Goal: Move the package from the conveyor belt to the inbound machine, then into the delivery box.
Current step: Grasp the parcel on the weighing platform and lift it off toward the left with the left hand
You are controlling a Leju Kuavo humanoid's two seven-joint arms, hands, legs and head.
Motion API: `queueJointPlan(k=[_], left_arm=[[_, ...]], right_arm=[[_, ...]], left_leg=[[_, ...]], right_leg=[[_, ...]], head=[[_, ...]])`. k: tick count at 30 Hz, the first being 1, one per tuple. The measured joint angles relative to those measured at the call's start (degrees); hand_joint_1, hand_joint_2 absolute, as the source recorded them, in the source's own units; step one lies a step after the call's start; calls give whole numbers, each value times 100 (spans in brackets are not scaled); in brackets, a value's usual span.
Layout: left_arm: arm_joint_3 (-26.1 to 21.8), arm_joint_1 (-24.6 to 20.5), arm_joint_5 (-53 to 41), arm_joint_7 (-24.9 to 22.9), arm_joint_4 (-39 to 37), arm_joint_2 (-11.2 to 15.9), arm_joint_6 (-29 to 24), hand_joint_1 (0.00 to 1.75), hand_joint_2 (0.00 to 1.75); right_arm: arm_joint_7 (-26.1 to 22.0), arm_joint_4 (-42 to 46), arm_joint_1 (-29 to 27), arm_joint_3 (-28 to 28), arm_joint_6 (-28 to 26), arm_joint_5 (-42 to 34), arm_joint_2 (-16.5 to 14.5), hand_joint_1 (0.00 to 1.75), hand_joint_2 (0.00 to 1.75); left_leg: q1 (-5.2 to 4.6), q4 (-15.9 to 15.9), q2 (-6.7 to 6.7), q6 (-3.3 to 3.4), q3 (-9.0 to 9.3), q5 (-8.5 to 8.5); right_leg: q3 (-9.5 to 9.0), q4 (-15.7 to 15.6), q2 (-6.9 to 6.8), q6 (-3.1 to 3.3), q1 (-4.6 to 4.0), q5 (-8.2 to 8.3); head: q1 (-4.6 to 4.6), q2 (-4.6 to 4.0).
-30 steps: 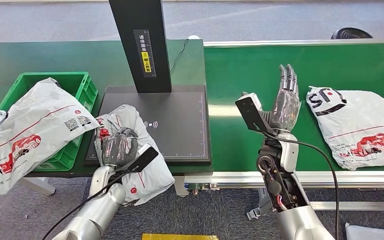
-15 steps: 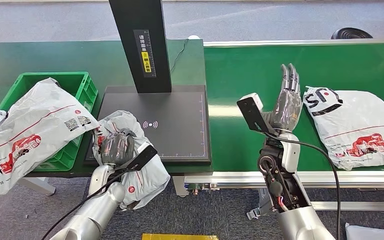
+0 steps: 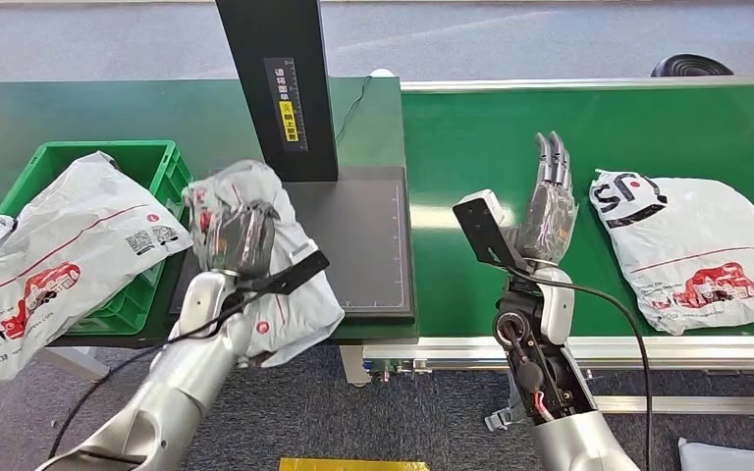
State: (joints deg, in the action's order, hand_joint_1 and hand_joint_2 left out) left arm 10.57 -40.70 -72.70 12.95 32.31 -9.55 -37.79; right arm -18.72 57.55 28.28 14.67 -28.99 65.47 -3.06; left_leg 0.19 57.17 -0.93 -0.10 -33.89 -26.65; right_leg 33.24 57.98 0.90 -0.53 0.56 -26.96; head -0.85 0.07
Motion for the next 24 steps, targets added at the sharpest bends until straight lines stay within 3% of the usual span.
queueJointPlan(k=[9, 17, 21, 24], left_arm=[[591, -1345, -404, -206, 187, -121, 138, 174, 175], [786, -1858, -238, -233, 17, -183, 31, 164, 175], [775, -2034, -273, -678, -48, 68, 16, 151, 175], [690, -2187, -317, -928, -135, 525, -69, 145, 175]], right_arm=[[-136, -241, -29, 24, -43, -250, -162, 0, 175], [-116, -292, -155, 23, -52, -292, -173, 0, 175], [-42, -288, -273, 3, -58, -293, -139, 0, 175], [1, -269, -395, -53, -92, -300, -77, 0, 175]], left_leg=[[-1, 1, 0, 0, -8, -1], [0, 1, 2, 0, -10, -1], [0, -1, 8, 0, -11, -1], [1, -2, 24, -1, -8, -1]], right_leg=[[9, 0, 0, 0, 1, 0], [11, 0, 2, 0, 0, 0], [11, 2, 8, 0, 0, 0], [14, 5, 22, 2, -3, 1]], head=[[0, 0], [0, 0], [0, 0], [0, 0]])
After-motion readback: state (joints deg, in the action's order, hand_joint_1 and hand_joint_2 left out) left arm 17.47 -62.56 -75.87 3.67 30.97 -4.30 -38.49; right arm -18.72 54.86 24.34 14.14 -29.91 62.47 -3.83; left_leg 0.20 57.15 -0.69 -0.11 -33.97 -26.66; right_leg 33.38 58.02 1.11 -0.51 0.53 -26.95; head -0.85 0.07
